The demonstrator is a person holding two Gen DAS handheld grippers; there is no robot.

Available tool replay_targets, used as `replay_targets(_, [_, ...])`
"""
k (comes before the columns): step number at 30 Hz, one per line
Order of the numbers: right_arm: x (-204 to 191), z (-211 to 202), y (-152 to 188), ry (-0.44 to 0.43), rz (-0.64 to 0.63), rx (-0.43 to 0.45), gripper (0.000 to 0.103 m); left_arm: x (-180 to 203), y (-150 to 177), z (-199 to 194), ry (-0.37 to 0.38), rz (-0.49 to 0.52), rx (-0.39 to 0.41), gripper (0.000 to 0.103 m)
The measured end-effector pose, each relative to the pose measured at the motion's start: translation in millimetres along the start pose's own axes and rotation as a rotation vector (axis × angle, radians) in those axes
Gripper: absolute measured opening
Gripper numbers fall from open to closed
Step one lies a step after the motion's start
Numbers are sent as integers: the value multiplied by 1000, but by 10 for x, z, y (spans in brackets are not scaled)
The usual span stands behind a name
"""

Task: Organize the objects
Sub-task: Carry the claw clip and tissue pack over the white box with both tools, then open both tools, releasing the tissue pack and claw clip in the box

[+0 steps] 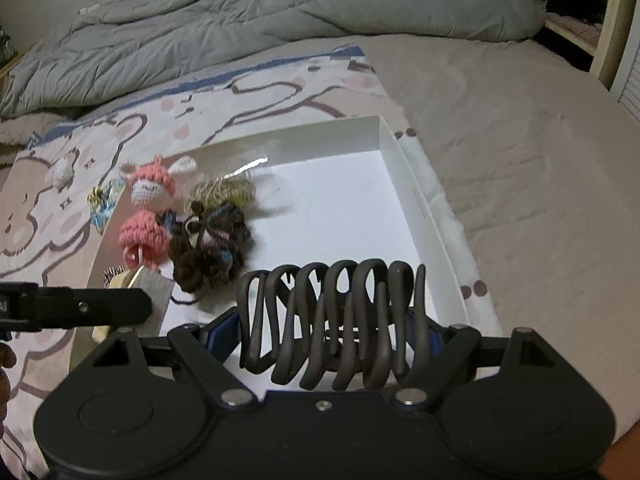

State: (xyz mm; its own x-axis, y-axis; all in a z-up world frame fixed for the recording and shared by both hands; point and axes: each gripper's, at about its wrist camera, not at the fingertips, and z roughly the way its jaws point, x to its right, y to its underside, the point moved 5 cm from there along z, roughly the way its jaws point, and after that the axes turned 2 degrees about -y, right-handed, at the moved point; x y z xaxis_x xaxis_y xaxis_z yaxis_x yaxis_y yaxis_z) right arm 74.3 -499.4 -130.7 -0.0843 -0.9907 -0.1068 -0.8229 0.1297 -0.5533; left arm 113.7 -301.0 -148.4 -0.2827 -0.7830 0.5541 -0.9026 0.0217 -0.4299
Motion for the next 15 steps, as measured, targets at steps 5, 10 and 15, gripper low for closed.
replay_targets(5, [-14, 111, 59, -7, -8, -35, 86, 3, 4, 52, -28, 25, -19, 84])
replay_targets(10, [-16, 209, 108, -8, -22, -56, 86, 4, 19, 74, -71, 80, -41, 84])
replay_targets(15, [10, 247, 119, -2, -22, -49, 88, -8, 2, 67, -92, 97, -48, 84])
